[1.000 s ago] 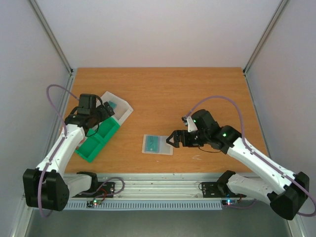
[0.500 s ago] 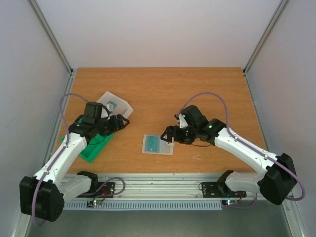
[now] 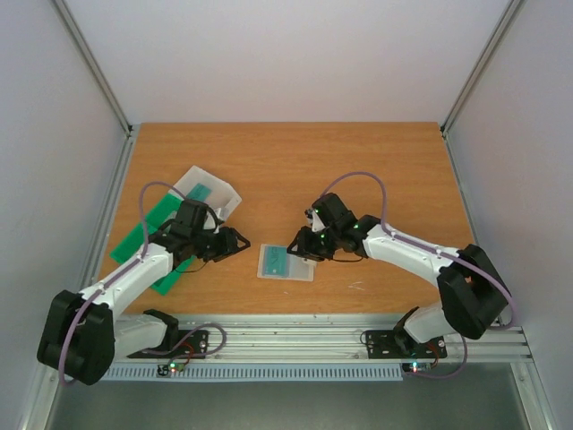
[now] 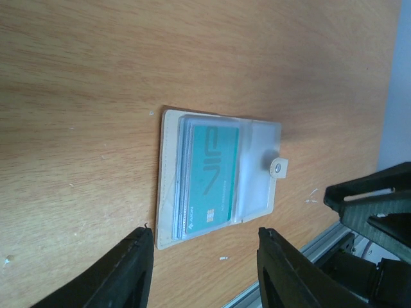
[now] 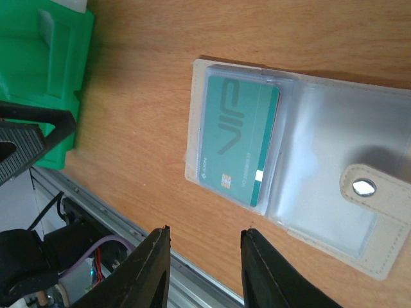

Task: Take the credit cards out of the card holder

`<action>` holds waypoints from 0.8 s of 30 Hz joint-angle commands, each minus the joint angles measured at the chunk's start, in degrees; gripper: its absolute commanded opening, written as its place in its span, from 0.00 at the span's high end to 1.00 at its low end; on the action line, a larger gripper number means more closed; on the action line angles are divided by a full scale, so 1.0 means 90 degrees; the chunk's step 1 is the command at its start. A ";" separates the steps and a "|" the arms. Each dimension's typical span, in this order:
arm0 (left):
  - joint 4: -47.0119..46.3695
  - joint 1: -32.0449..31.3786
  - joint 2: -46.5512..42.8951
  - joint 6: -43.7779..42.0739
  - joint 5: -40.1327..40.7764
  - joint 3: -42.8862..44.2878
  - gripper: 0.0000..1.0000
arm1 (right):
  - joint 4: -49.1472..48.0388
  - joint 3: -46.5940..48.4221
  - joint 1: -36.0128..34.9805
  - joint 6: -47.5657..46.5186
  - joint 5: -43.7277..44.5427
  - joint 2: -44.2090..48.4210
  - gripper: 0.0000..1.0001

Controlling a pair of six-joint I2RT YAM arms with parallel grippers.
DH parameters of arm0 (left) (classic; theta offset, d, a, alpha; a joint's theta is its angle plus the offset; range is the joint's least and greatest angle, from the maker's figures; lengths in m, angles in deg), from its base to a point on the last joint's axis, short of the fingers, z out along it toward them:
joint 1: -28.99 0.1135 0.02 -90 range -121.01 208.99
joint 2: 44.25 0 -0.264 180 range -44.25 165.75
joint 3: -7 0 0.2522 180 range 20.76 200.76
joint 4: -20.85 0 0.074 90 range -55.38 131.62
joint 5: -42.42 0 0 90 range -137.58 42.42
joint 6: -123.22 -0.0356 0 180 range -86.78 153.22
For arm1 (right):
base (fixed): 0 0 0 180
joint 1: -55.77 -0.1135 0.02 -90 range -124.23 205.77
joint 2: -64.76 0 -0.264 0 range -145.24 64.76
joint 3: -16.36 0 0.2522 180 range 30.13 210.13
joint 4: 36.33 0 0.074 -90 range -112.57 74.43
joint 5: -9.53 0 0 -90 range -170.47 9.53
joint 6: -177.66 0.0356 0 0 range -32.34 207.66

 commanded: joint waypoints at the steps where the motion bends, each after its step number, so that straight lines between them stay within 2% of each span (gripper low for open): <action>1: -0.0866 -0.0179 0.0031 0.0224 -0.0213 -0.0166 0.55 | -0.0638 -0.0083 -0.0040 0.0195 -0.0230 -0.0369 0.70; 6: -0.1479 -0.0244 0.0196 0.0471 -0.0322 -0.0430 0.55 | -0.0758 -0.0041 -0.0047 0.0139 -0.0141 -0.0794 0.72; 11: -0.2347 -0.0395 0.0852 0.0849 -0.0586 -0.0586 0.59 | -0.0887 -0.0043 -0.0049 0.0076 -0.0111 -0.1112 0.73; 24: -0.3151 -0.0856 0.1906 0.1081 -0.0521 -0.0630 0.71 | -0.1074 0.0008 -0.0049 0.0018 -0.0311 -0.1605 0.78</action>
